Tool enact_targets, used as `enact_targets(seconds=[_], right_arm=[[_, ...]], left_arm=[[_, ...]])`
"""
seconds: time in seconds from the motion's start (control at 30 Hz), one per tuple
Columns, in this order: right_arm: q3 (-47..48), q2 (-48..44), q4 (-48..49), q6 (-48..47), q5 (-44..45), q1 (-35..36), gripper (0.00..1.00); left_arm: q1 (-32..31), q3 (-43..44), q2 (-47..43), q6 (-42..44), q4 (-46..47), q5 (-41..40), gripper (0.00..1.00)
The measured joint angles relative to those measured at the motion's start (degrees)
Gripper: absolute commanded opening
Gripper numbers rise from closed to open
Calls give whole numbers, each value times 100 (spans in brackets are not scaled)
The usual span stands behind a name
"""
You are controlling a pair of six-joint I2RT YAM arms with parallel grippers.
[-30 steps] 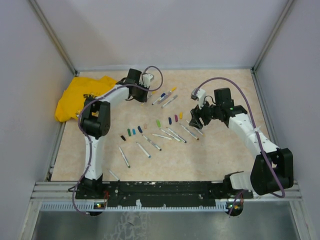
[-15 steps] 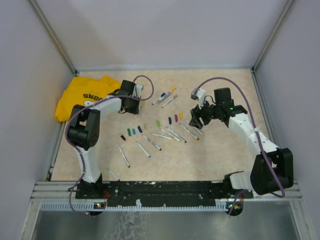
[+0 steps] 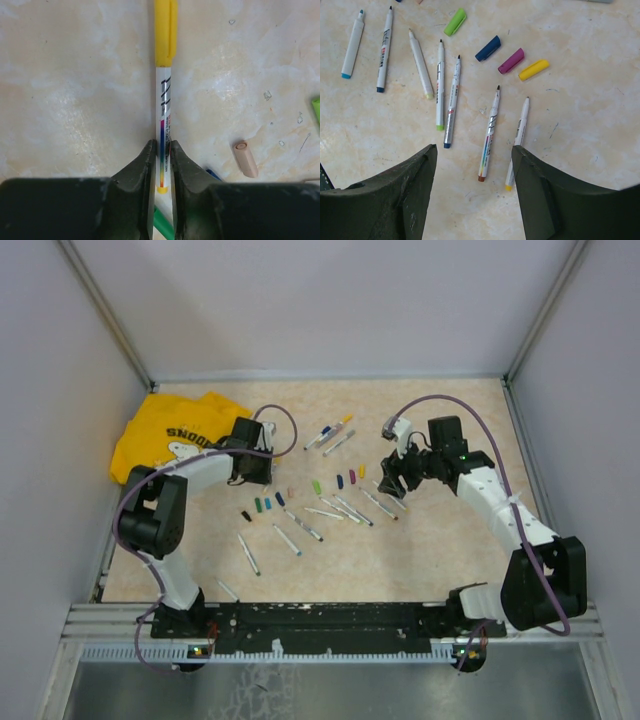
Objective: Open the pen caps
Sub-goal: Move the pen to the center of the board, then pick up the pen from the center of the board.
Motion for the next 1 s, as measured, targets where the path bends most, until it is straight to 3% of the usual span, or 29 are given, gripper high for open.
enact_targets(seconds=[0.4,1.0], right_arm=[[0,7,-4,0,0,0,62],[0,7,-4,0,0,0,62]], left_arm=[[0,605,431,127,-201,4,38],[-138,1453,994,328,-629,-170,36]])
